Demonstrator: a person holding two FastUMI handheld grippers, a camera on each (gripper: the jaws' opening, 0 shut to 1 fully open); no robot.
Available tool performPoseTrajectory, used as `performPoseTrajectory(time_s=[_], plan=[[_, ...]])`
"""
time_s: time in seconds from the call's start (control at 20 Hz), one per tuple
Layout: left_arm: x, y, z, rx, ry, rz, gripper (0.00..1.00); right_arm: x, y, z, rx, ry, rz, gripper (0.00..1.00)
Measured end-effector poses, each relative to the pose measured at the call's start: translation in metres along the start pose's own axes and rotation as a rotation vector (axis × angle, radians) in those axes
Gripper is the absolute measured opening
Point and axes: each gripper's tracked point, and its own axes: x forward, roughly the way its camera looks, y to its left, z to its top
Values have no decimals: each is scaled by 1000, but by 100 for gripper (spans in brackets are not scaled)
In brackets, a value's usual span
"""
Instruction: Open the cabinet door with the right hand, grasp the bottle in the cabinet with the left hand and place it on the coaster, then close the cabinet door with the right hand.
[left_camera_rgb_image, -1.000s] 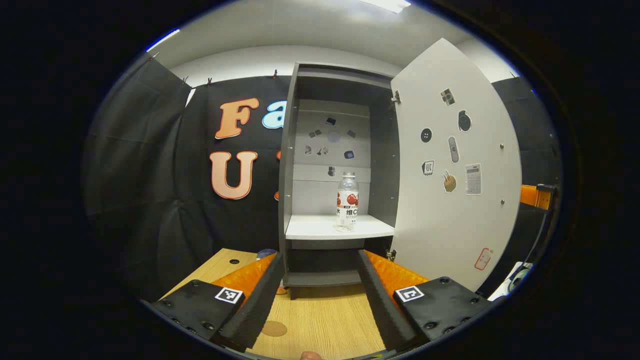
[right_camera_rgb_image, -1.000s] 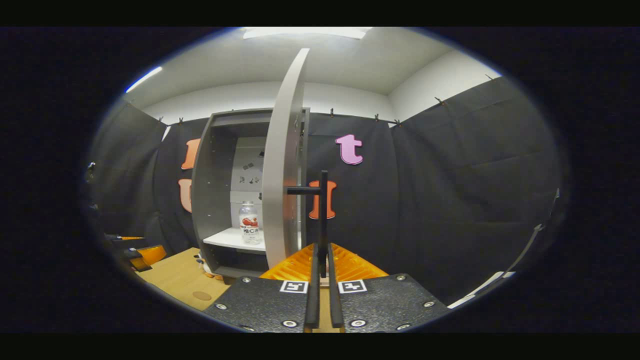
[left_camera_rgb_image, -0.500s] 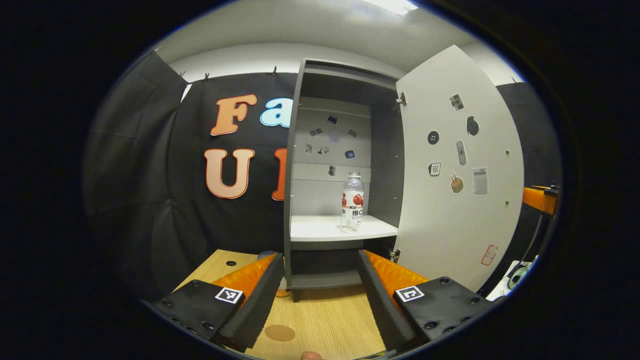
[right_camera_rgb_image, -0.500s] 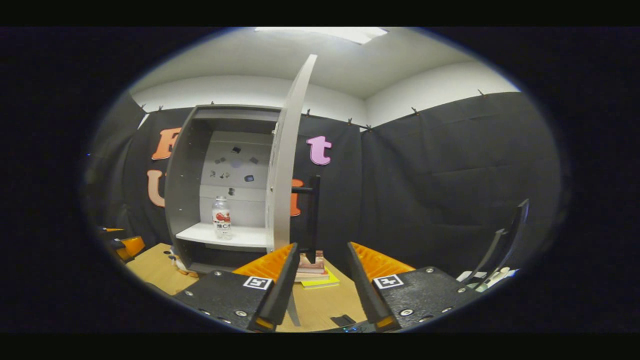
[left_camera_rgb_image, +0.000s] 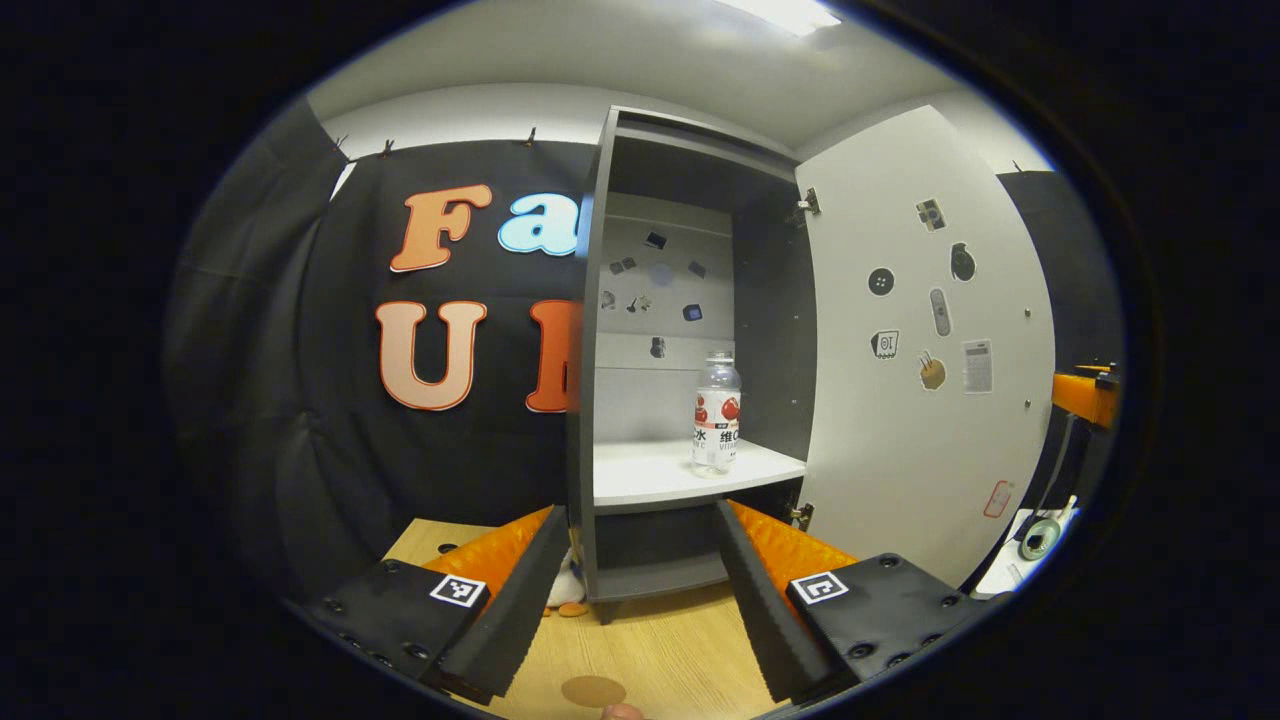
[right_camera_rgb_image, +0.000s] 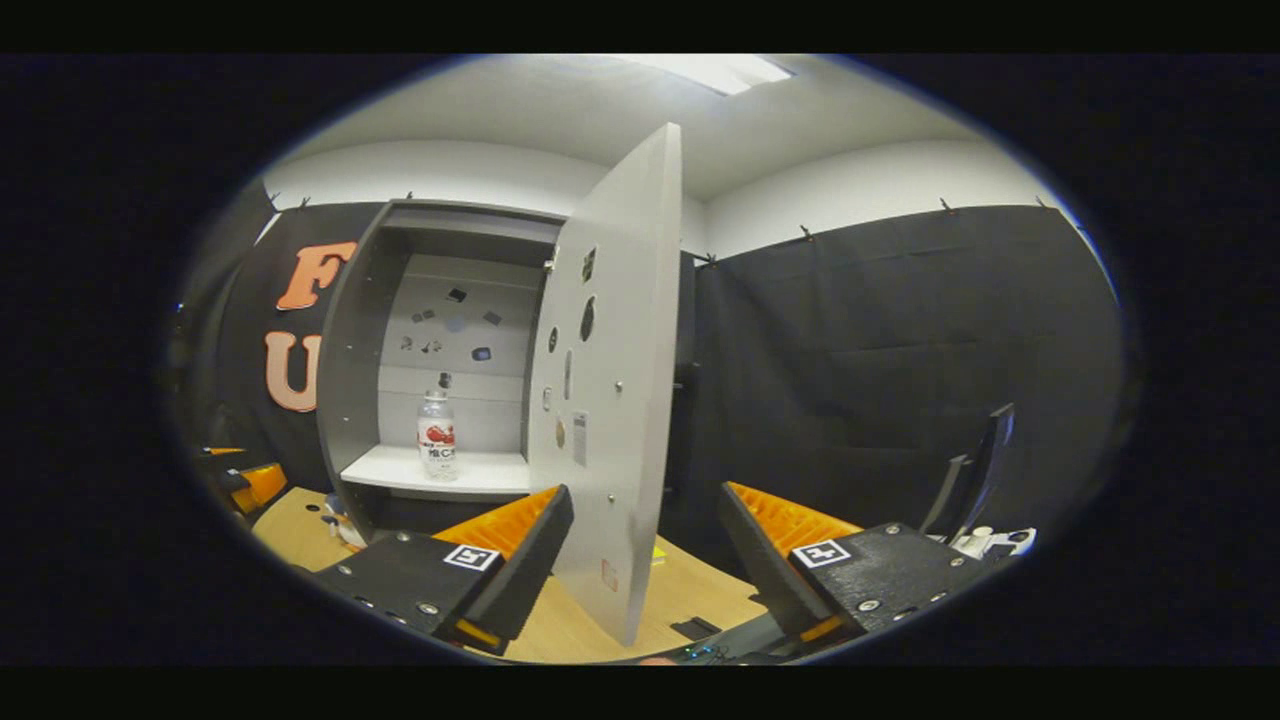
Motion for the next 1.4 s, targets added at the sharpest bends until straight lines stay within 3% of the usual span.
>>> performPoseTrajectory(time_s=[0.1, 0.15, 0.4, 0.6, 0.7, 0.75, 1.15, 1.3, 1.4], plan=[[6, 6, -2, 8, -2, 1, 95, -2, 18, 4, 5, -14, -4, 88], [8, 11, -2, 6, 3, 4, 95, -4, 27, 5, 13, -16, 4, 93], [18, 22, 7, -15, -22, 33, 95, 7, 80, 7, 14, -24, 126, 89], [29, 17, 14, -19, -41, 56, 95, 23, 112, 10, 38, -38, 233, 93], [37, 11, 15, -29, -45, 60, 95, 33, 122, 8, 38, -35, 273, 89], [41, 8, 16, -34, -49, 67, 95, 36, 126, 7, 39, -34, 293, 93], [82, -27, 21, -10, -72, 79, 95, 72, 148, -9, 35, -19, 445, 93], [105, -43, 29, 6, -85, 43, 95, 83, 155, -13, 51, -9, 474, 89], [122, -49, 33, 27, -93, 13, 95, 90, 160, -11, 54, -17, 478, 93]])
